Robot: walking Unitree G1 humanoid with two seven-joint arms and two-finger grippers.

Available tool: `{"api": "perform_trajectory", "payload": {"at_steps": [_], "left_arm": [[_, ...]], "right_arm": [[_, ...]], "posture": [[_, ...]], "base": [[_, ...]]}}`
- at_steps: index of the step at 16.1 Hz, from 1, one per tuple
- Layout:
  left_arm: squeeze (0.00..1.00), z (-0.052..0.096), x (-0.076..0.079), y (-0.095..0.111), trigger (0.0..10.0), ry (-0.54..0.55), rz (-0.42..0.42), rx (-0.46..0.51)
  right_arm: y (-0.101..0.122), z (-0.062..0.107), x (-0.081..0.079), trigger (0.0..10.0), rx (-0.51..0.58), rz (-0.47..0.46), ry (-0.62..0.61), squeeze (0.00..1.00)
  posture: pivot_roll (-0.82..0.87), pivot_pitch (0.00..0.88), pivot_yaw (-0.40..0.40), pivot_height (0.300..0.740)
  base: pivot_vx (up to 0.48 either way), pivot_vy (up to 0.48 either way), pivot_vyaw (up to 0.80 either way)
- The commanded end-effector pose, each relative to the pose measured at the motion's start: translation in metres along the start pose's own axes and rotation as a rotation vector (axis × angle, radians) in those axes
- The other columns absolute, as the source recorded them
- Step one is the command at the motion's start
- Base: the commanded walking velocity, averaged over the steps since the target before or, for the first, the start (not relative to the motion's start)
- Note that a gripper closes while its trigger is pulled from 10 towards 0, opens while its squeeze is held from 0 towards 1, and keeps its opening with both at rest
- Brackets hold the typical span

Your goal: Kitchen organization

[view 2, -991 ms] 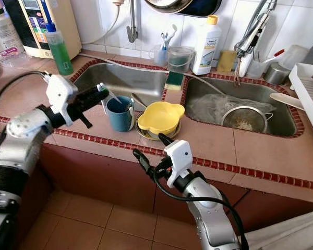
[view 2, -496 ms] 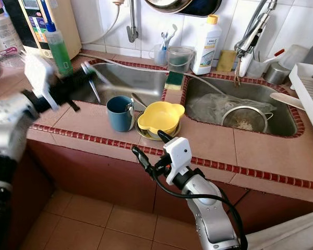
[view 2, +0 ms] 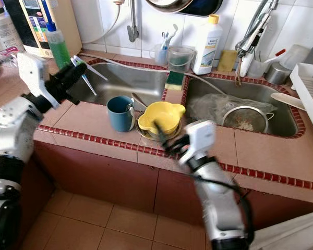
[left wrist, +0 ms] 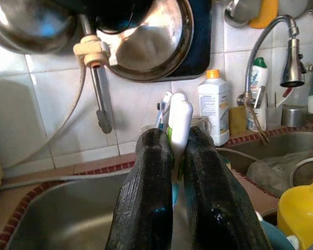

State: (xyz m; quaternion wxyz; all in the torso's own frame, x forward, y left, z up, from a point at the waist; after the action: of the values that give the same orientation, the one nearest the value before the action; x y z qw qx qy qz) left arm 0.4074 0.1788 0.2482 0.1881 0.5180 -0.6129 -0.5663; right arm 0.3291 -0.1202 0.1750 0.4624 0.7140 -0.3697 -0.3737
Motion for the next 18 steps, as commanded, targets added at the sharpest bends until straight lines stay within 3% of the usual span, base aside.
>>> {"api": "perform_trajectory", "payload": {"at_steps": [1, 5, 14, 18], "left_arm": [[0.0, 0.002, -0.005, -0.001, 10.0, 0.035, 0.006, 0.004], [0.0, -0.001, -0.002, -0.011, 10.0, 0.074, 0.021, -0.025], [0.0, -0.006, 0.003, -0.011, 10.0, 0.058, 0.031, -0.008], [0.0, -0.007, 0.003, -0.01, 10.0, 0.057, 0.029, -0.005]], "right_arm": [[0.02, -0.003, 0.006, 10.0, 0.072, 0.027, -0.033, 0.0], [0.036, -0.003, 0.025, 10.0, 0.13, 0.068, -0.148, 0.0], [0.03, -0.001, 0.017, 10.0, 0.111, 0.05, -0.122, 0.0], [0.029, -0.001, 0.016, 10.0, 0.109, 0.047, -0.116, 0.0]], "posture": [[-0.16, 0.015, 0.011, 0.74], [-0.17, 0.008, 0.015, 0.74], [-0.18, 0.0, 0.021, 0.74], [-0.18, 0.0, 0.019, 0.74]], "base": [[0.0, 0.0, 0.0], [0.0, 0.0, 0.0], [0.0, 0.0, 0.0], [0.259, 0.0, 0.0]]}}
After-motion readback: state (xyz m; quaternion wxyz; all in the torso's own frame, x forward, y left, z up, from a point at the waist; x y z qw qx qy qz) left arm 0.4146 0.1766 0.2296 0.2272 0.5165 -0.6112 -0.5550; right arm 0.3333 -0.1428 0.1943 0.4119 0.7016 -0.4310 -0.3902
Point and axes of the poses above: a point about 5 cm out from each wrist's last joint towards the gripper, its own z axis pointing back from the gripper into the wrist, its own y axis along the axis of the wrist's last joint, x = y × z, the point moved 4 cm from there along -z, pointing out of the wrist towards the gripper, and after that the axes turned 12 degrees about -z, right-handed, at the moved point
